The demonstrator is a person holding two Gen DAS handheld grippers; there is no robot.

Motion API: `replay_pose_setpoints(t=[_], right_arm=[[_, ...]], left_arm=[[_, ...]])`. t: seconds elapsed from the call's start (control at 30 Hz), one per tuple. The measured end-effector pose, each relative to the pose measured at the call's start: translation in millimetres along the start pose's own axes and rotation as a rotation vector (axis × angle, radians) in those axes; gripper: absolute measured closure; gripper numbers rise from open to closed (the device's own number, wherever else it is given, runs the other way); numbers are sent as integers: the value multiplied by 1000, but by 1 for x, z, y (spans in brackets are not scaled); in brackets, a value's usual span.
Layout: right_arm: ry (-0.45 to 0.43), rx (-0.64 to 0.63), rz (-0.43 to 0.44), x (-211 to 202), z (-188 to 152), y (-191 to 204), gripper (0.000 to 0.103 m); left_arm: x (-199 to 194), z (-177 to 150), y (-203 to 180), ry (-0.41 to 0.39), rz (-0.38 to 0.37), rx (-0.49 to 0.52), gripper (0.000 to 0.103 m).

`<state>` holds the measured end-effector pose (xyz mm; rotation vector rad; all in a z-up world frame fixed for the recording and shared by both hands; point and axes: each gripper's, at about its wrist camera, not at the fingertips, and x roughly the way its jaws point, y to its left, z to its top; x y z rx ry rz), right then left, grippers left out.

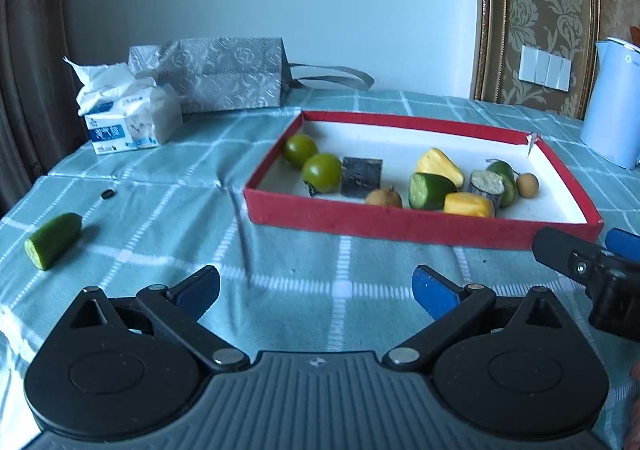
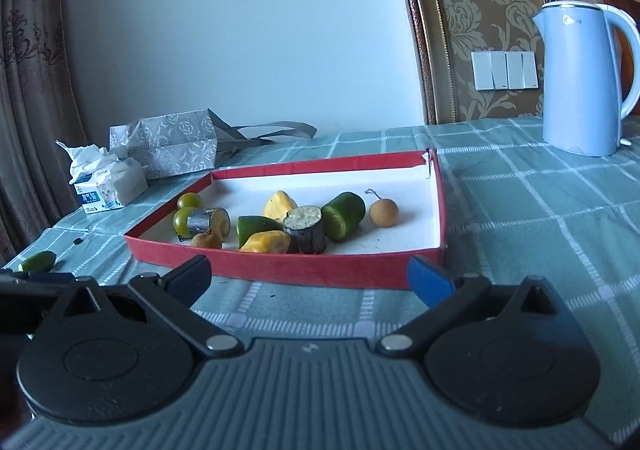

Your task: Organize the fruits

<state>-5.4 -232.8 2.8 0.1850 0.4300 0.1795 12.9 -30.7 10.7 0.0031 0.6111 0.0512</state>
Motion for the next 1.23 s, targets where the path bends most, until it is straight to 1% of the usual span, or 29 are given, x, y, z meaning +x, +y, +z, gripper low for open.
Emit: replay_pose_setpoints(t=[0.1, 0.17, 0.27, 0.33, 0.43, 0.53, 0.6, 0.73, 0.87, 0.93, 1.0, 1.07, 1.23], right_arm=[[14, -1, -2, 3, 0, 0, 0], [20, 0, -4, 4, 0, 0, 0], [27, -1, -3, 5, 0, 0, 0], [29, 0, -4, 5, 0, 0, 0], [30, -1, -2, 5, 1, 0, 0], [27, -4, 5, 5, 0, 0, 0], [26, -6, 8, 4, 0, 1, 0], [27, -6, 11, 5, 1, 1, 0], [29, -7, 13, 5, 0, 0, 0], [29, -9, 13, 5, 0, 0, 0], [31, -10, 14, 5, 0, 1, 0], [31, -11, 14, 5, 1, 1, 0], [32, -15, 13, 6, 0, 2, 0]], left_arm=[[6, -2, 2, 22, -20, -29, 0], [8, -3, 3, 29, -45, -35, 0], [12, -3, 5, 42, -61, -48, 0], [12, -4, 5, 39, -47, -44, 0], [14, -5, 4, 39, -50, -29, 0], [11, -6, 1, 20, 5, -11, 0], [9, -5, 2, 5, 28, -13, 0], [6, -4, 7, -17, 25, -39, 0], [6, -5, 6, -25, 24, -32, 0], [6, -5, 7, -24, 3, -38, 0], [5, -5, 6, -40, -11, -42, 0], [3, -6, 5, -51, -5, -43, 0], [5, -6, 6, -35, 13, -52, 0]])
